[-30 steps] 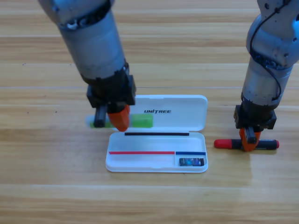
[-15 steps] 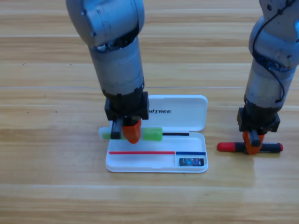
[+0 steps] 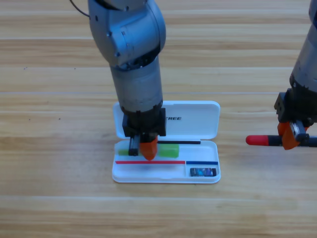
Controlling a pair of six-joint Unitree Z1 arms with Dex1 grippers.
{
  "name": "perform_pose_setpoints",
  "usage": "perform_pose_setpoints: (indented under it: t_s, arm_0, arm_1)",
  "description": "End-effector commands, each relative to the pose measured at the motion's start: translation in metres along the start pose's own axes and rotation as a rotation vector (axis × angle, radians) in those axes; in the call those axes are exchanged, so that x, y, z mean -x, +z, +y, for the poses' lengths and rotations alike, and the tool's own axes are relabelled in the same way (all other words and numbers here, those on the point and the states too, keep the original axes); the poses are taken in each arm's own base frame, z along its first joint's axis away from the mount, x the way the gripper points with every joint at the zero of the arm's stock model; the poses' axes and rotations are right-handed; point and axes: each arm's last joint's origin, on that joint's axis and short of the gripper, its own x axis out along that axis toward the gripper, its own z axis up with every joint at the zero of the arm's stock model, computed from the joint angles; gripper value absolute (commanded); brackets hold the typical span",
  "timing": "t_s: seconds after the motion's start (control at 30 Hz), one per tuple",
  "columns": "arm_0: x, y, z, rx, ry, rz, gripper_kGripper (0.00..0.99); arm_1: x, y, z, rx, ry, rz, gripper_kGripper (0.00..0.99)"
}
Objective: Clean up eraser and pencils
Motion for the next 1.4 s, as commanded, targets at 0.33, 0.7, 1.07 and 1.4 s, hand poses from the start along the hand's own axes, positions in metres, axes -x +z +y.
perform_pose_setpoints:
  t_s: [0.33,0.7,1.07,1.4]
  arm_0:
    - [-0.037,0.013,-0.010,-0.006,-0.057,0.039,0.000]
    - [-0.038,0.014,-0.010,0.001,-0.060,0.039,0.000]
    - [-0.035,0.013,-0.011,0.014,-0.056,0.037,0.000]
    - [-0.035,0.011,-0.012,0.022,-0.056,0.048,0.884]
  arm_1:
    - [-0.005,0.014,0.008,0.032,0.023,0.014,0.000]
    - [-0.007,0.015,0.006,0.032,0.025,0.016,0.000]
    - [-0.010,0.017,0.003,0.031,0.028,0.020,0.000]
    - [-0.012,0.019,0.001,0.029,0.029,0.021,0.000]
